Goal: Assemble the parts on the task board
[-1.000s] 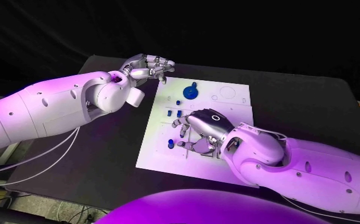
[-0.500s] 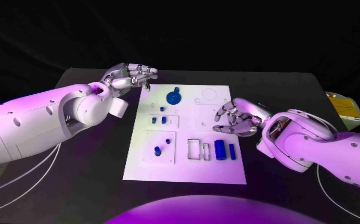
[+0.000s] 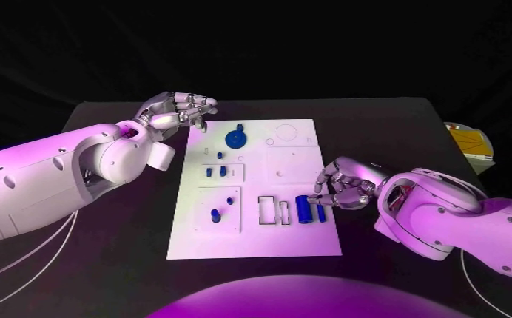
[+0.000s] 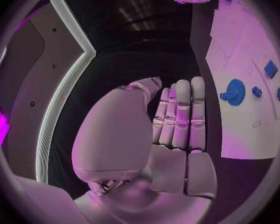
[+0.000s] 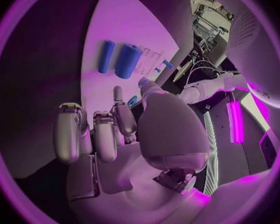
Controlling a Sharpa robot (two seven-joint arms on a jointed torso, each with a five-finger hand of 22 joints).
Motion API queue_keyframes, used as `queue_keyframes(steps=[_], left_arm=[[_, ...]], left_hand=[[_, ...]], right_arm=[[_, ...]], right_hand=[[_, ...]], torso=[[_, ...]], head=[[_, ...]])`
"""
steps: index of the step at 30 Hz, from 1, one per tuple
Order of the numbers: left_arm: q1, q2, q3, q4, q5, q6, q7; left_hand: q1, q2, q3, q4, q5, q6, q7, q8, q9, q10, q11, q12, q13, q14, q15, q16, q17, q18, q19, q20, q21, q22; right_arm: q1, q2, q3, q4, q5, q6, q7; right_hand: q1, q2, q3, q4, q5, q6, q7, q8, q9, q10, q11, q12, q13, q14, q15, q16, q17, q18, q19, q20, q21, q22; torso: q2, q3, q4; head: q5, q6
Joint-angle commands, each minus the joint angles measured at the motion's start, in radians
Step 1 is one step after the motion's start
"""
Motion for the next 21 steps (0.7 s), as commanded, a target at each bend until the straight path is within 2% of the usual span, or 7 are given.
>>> queue_keyframes(steps=[1,16,21], left_arm=[[-0.001,-0.001,0.0,0.004,0.007,0.018,0.007],[-0.002,-0.006,0.0,0.005,0.007,0.022,0.004],[-0.002,-0.008,0.0,0.006,0.007,0.026,0.001]], left_hand=[[-0.007,0.0,0.003,-0.001,0.002,-0.005,0.0,0.004,0.001,-0.009,-0.002,0.006,0.001,-0.003,0.0,-0.005,-0.001,0.006,0.006,0.002,-0.004,-0.002],[-0.009,0.001,0.003,0.0,0.002,-0.005,-0.001,0.004,0.002,-0.009,-0.002,0.007,0.001,-0.003,0.0,-0.005,-0.002,0.006,0.006,0.002,-0.005,-0.002],[-0.01,0.001,0.003,0.0,0.002,-0.005,-0.001,0.005,0.002,-0.009,-0.002,0.008,0.001,-0.003,0.0,-0.005,-0.002,0.006,0.006,0.002,-0.005,-0.002]], right_arm=[[-0.011,0.013,-0.001,0.003,-0.069,0.024,-0.072],[-0.032,0.059,-0.003,-0.022,-0.097,0.044,-0.103],[-0.037,0.074,-0.003,-0.03,-0.115,0.058,-0.114]], right_hand=[[-0.013,0.005,-0.011,0.0,0.006,-0.001,-0.007,0.006,0.003,-0.017,-0.001,-0.021,-0.02,0.072,-0.01,0.002,0.084,-0.01,0.008,-0.005,-0.009,0.136],[-0.022,0.011,-0.025,-0.001,0.009,0.004,-0.009,0.011,0.008,-0.009,-0.003,-0.008,-0.003,0.072,-0.011,0.002,0.082,-0.011,0.01,-0.005,-0.006,0.138],[-0.026,0.014,-0.036,0.0,0.004,0.009,-0.011,0.015,0.011,-0.007,-0.004,-0.004,0.003,0.071,-0.012,0.0,0.078,-0.01,0.008,-0.006,-0.01,0.137]], torso=[[0.001,-0.002,-0.0007],[0.0,-0.0012,-0.0015],[0.0,-0.0013,-0.0009]], head=[[-0.01,0.001],[-0.004,-0.008],[-0.001,-0.007]])
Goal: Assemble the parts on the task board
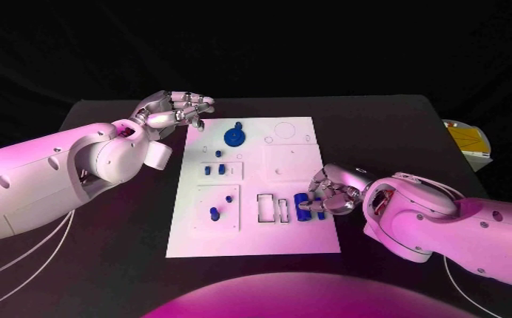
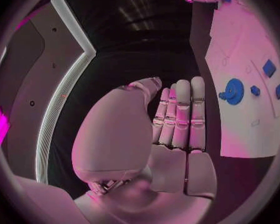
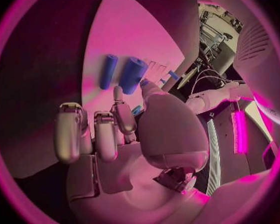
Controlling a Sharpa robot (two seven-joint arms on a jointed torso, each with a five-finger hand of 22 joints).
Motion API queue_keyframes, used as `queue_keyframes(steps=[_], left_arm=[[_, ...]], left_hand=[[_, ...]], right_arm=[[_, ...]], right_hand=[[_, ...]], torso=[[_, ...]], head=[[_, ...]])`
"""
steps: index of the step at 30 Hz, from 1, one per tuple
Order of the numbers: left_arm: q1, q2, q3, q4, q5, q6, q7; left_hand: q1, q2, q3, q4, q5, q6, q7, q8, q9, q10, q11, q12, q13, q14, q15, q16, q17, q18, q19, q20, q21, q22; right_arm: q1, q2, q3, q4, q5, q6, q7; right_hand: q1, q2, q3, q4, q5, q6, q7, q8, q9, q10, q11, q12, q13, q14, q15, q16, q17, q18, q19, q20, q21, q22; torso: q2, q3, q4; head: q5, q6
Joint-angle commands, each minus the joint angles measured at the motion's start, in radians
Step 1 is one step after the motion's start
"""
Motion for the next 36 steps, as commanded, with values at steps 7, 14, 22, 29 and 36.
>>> queue_keyframes(steps=[7,14,22,29,36], left_arm=[[0.0,-0.002,0.001,0.005,0.007,0.029,-0.004],[0.0,-0.003,0.001,0.006,0.007,0.031,-0.006],[0.0,-0.004,0.001,0.006,0.007,0.031,-0.006],[0.0,-0.003,0.001,0.006,0.007,0.029,-0.005],[0.0,0.0,0.0,0.004,0.007,0.03,-0.005]], left_hand=[[-0.012,0.0,0.002,0.001,0.002,-0.005,-0.001,0.005,0.001,-0.006,0.002,0.004,0.001,-0.003,0.0,-0.005,-0.001,0.006,0.006,0.002,-0.006,-0.002],[-0.012,0.0,0.002,0.001,0.002,-0.005,-0.001,0.005,0.001,-0.006,0.002,0.004,0.001,-0.003,0.0,-0.005,-0.001,0.006,0.006,0.002,-0.006,-0.002],[-0.012,0.0,0.002,0.001,0.002,-0.005,-0.001,0.005,0.001,-0.006,0.002,0.004,0.001,-0.003,0.0,-0.005,-0.001,0.006,0.006,0.002,-0.006,-0.002],[-0.012,0.0,0.002,0.001,0.002,-0.005,-0.001,0.005,0.001,-0.006,0.002,0.004,0.001,-0.003,0.0,-0.005,-0.001,0.006,0.006,0.002,-0.006,-0.002],[-0.013,0.002,0.003,0.001,0.003,-0.006,-0.001,0.005,0.001,-0.008,0.002,0.006,0.001,-0.003,0.0,-0.004,-0.001,0.006,0.007,0.002,-0.007,-0.003]], right_arm=[[-0.012,0.032,0.0,-0.019,-0.059,0.057,-0.043],[-0.03,0.054,-0.001,-0.035,-0.068,0.069,-0.055],[-0.041,0.065,-0.001,-0.041,-0.061,0.048,-0.06],[-0.043,0.06,0.0,-0.027,-0.036,-0.049,-0.041],[-0.027,0.045,0.003,0.008,-0.009,-0.109,-0.025]], right_hand=[[-0.02,0.005,-0.028,0.001,-0.008,0.011,-0.008,0.012,0.008,0.015,-0.005,0.015,0.016,0.07,-0.008,0.0,0.077,-0.01,0.005,-0.005,-0.005,0.138],[-0.008,0.01,-0.038,-0.001,-0.005,0.02,-0.013,0.021,0.013,0.02,-0.009,0.024,0.028,0.071,-0.011,0.0,0.08,-0.01,0.004,-0.007,-0.006,0.138],[0.019,0.034,-0.046,-0.001,0.035,0.033,-0.021,0.038,0.025,0.037,-0.017,0.048,0.056,0.072,-0.018,0.002,0.086,-0.011,0.008,-0.013,-0.002,0.143],[0.065,0.064,-0.031,-0.002,0.112,0.053,-0.036,0.062,0.038,0.06,-0.031,0.079,0.092,0.075,-0.029,0.005,0.1,-0.014,0.015,-0.023,0.01,0.152],[0.09,0.07,-0.016,-0.003,0.15,0.063,-0.046,0.076,0.047,0.071,-0.039,0.094,0.109,0.077,-0.036,0.008,0.111,-0.017,0.022,-0.03,0.022,0.16]], torso=[[0.001,-0.0003,-0.0005],[-0.001,-0.0009,-0.0004],[-0.002,-0.0012,-0.0003],[-0.002,-0.0009,-0.0017],[-0.002,-0.0009,-0.0012]], head=[[0.003,-0.007],[0.003,-0.01],[0.005,-0.011],[0.006,-0.005],[0.005,-0.003]])
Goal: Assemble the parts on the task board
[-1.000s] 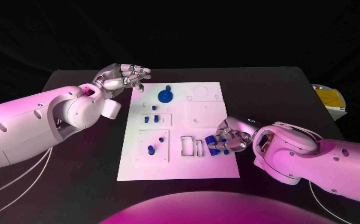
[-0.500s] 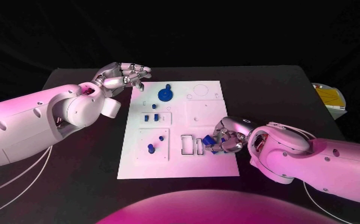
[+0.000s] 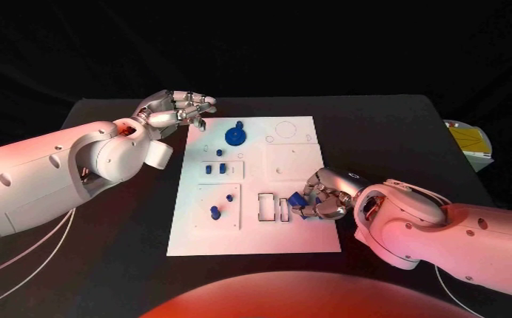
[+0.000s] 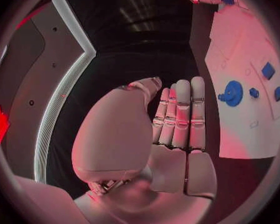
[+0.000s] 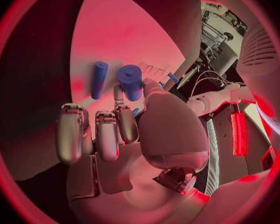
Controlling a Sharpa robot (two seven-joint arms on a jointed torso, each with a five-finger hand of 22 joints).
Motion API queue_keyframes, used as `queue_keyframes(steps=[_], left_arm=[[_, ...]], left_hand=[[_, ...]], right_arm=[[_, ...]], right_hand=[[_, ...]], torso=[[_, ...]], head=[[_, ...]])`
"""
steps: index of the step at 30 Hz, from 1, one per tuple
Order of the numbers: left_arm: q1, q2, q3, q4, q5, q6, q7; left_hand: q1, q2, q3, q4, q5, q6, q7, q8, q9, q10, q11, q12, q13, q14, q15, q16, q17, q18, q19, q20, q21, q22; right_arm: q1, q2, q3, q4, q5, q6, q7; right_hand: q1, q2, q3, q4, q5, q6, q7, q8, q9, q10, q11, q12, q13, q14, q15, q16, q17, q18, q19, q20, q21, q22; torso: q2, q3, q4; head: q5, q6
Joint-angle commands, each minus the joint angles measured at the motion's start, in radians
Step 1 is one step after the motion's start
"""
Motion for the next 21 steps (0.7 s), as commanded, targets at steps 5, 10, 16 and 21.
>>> queue_keyframes(steps=[5,10,16,21], left_arm=[[-0.001,0.008,0.001,0.0,0.006,0.018,0.006],[-0.002,0.009,0.001,0.0,0.006,0.019,0.006],[-0.003,0.009,0.001,0.0,0.006,0.019,0.007],[-0.003,0.01,0.001,0.001,0.006,0.019,0.007]], left_hand=[[-0.013,0.001,0.003,0.001,0.003,-0.006,-0.001,0.005,0.002,-0.008,0.002,0.006,0.002,-0.003,0.0,-0.004,-0.002,0.006,0.007,0.002,-0.006,-0.002],[-0.013,0.001,0.003,0.001,0.003,-0.006,-0.001,0.005,0.002,-0.008,0.002,0.006,0.002,-0.003,0.0,-0.004,-0.002,0.006,0.007,0.002,-0.006,-0.002],[-0.013,0.001,0.003,0.001,0.003,-0.006,-0.001,0.005,0.002,-0.008,0.002,0.006,0.002,-0.003,0.0,-0.004,-0.002,0.006,0.007,0.002,-0.006,-0.002],[-0.013,0.001,0.003,0.001,0.003,-0.006,-0.001,0.005,0.002,-0.008,0.002,0.006,0.002,-0.003,0.0,-0.004,-0.002,0.006,0.007,0.002,-0.006,-0.002]], right_arm=[[0.021,0.004,0.003,0.03,0.032,-0.085,0.014],[0.024,0.012,0.003,0.035,0.037,-0.101,0.017],[0.026,0.035,0.003,0.03,0.053,-0.081,0.015],[0.025,0.066,0.003,0.014,0.076,-0.031,0.009]], right_hand=[[0.043,0.034,0.013,0.0,0.01,0.025,-0.018,0.019,0.017,0.015,0.0,0.015,0.061,0.078,-0.009,0.005,0.113,-0.017,0.023,-0.009,0.007,0.162],[0.043,0.036,0.014,0.001,0.011,0.026,-0.019,0.02,0.018,0.015,-0.001,0.016,0.062,0.078,-0.009,0.005,0.114,-0.018,0.023,-0.009,0.008,0.163],[0.038,0.038,0.014,0.002,0.013,0.027,-0.019,0.022,0.019,0.016,-0.001,0.016,0.062,0.078,-0.01,0.005,0.114,-0.018,0.023,-0.01,0.008,0.163],[-0.006,0.047,0.007,0.003,0.006,0.025,-0.017,0.025,0.023,0.016,0.0,0.013,0.062,0.078,-0.009,0.005,0.114,-0.017,0.021,-0.011,0.003,0.162]], torso=[[0.001,0.0,0.0009],[0.001,0.0004,0.0019],[0.002,-0.0003,0.0012],[0.002,-0.001,0.0021]], head=[[0.001,0.002],[0.0,0.0],[0.006,-0.003],[0.007,-0.005]])
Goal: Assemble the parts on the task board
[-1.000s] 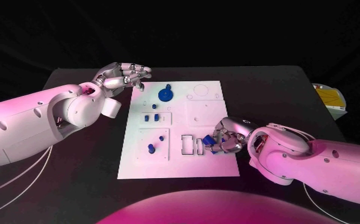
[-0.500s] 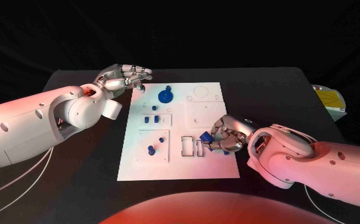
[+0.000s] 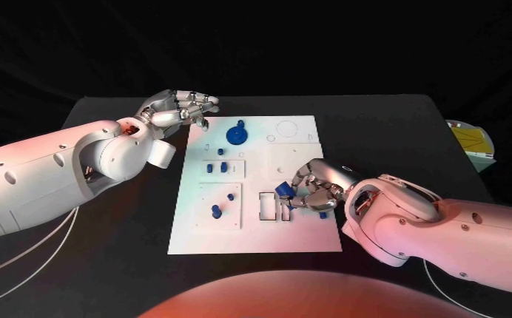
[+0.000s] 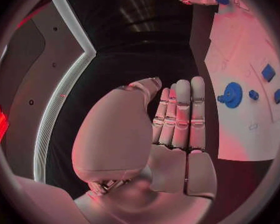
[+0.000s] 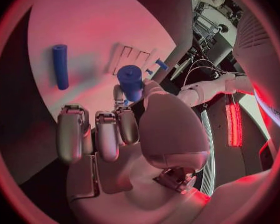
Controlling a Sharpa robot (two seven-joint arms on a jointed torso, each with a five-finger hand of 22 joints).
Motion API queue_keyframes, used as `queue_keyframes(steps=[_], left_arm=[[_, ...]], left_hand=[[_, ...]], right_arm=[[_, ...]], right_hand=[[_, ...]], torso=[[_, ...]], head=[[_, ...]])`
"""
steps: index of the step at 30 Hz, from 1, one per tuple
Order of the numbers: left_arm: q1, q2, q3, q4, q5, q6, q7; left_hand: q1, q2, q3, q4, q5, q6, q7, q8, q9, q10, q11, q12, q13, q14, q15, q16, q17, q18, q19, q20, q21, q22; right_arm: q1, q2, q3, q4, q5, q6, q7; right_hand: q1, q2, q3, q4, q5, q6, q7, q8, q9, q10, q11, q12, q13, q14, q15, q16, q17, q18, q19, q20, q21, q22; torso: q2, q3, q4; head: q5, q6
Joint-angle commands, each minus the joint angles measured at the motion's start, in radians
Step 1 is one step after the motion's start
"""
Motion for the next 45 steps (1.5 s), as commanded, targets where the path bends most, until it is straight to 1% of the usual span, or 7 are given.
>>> queue_keyframes(steps=[1,16,20,29,31,37,45], left_arm=[[0.0,0.002,0.001,0.003,0.006,0.018,0.007],[0.0,0.0,0.001,0.008,0.006,0.017,0.004],[0.0,-0.001,0.001,0.008,0.006,0.015,0.003],[0.0,-0.001,0.001,0.009,0.006,0.014,0.002],[0.0,-0.002,0.001,0.009,0.006,0.014,0.002],[0.0,-0.003,0.001,0.01,0.006,0.014,0.001],[0.0,-0.003,0.001,0.009,0.006,0.015,-0.001]], left_hand=[[-0.009,-0.002,0.003,0.001,0.003,-0.006,-0.001,0.005,0.001,-0.008,0.002,0.006,0.001,-0.003,0.0,-0.004,-0.002,0.006,0.007,0.002,-0.004,-0.001],[-0.008,-0.001,0.004,-0.001,0.003,-0.006,-0.002,0.007,0.002,-0.009,0.001,0.008,0.001,-0.003,-0.001,-0.004,-0.002,0.006,0.008,0.002,-0.005,-0.002],[-0.009,-0.003,0.004,-0.003,0.003,-0.015,0.0,0.003,0.0,-0.012,0.002,0.01,0.001,-0.004,0.0,-0.004,-0.003,0.006,0.009,0.002,-0.006,-0.003],[-0.009,-0.003,0.004,-0.003,0.003,-0.015,0.0,0.003,0.0,-0.012,0.002,0.01,0.001,-0.004,0.0,-0.004,-0.003,0.006,0.009,0.002,-0.006,-0.003],[-0.009,-0.003,0.005,-0.003,0.003,-0.018,0.0,0.002,0.0,-0.014,0.002,0.01,0.001,-0.004,0.0,-0.004,-0.003,0.006,0.009,0.002,-0.006,-0.003],[-0.009,-0.003,0.005,-0.003,0.003,-0.018,0.0,0.002,0.0,-0.014,0.002,0.01,0.001,-0.004,0.0,-0.004,-0.003,0.006,0.009,0.002,-0.006,-0.003],[-0.009,-0.003,0.005,-0.003,0.003,-0.018,0.001,0.002,0.0,-0.014,0.003,0.01,0.001,-0.004,0.0,-0.004,-0.003,0.006,0.009,0.002,-0.007,-0.003]], right_arm=[[-0.002,0.022,0.0,-0.012,0.03,0.055,0.001],[-0.011,0.085,0.0,-0.054,0.056,0.102,-0.004],[-0.011,0.092,0.0,-0.058,0.056,0.106,-0.006],[-0.012,0.107,0.0,-0.074,0.043,0.112,-0.015],[-0.012,0.11,0.0,-0.079,0.036,0.113,-0.022],[-0.013,0.115,0.0,-0.089,0.018,0.111,-0.038],[-0.013,0.117,0.0,-0.09,-0.01,0.108,-0.047]], right_hand=[[0.006,0.033,-0.003,0.002,-0.001,0.025,-0.017,0.025,0.023,0.004,0.002,0.001,0.062,0.078,-0.009,0.005,0.113,-0.017,0.018,-0.008,-0.001,0.161],[-0.068,0.038,-0.03,0.002,-0.033,0.028,-0.019,0.035,0.033,0.006,0.001,0.0,0.067,0.078,-0.009,0.006,0.117,-0.017,0.019,-0.007,-0.001,0.164],[-0.098,0.045,-0.048,0.002,-0.103,0.03,-0.022,0.044,0.04,0.007,-0.001,-0.002,0.067,0.078,-0.011,0.006,0.117,-0.017,0.019,-0.009,-0.004,0.165],[-0.123,0.051,-0.068,0.002,-0.126,0.03,-0.023,0.052,0.047,0.007,-0.002,-0.005,0.068,0.078,-0.012,0.005,0.117,-0.017,0.019,-0.01,-0.005,0.166],[-0.143,0.054,-0.087,0.002,-0.16,0.029,-0.023,0.057,0.052,0.006,-0.003,-0.007,0.067,0.078,-0.013,0.005,0.116,-0.016,0.019,-0.01,-0.007,0.166],[-0.206,0.07,-0.192,0.003,-0.337,0.023,-0.024,0.077,0.069,0.005,-0.002,-0.016,0.067,0.078,-0.013,0.004,0.114,-0.016,0.018,-0.011,-0.013,0.168],[-0.267,0.063,-0.268,0.004,-0.341,0.013,-0.023,0.083,0.077,0.001,-0.003,-0.027,0.062,0.077,-0.013,0.003,0.112,-0.015,0.017,-0.011,-0.02,0.167]], torso=[[0.001,-0.0006,0.001],[0.001,0.0003,-0.0008],[0.002,0.0008,-0.0009],[0.001,0.0005,-0.0008],[0.0,0.0001,-0.0011],[0.001,-0.0002,-0.0005],[0.001,0.0001,-0.0008]], head=[[0.002,-0.001],[0.013,-0.007],[0.016,-0.007],[0.02,-0.008],[0.02,-0.008],[0.019,-0.008],[0.02,-0.008]])
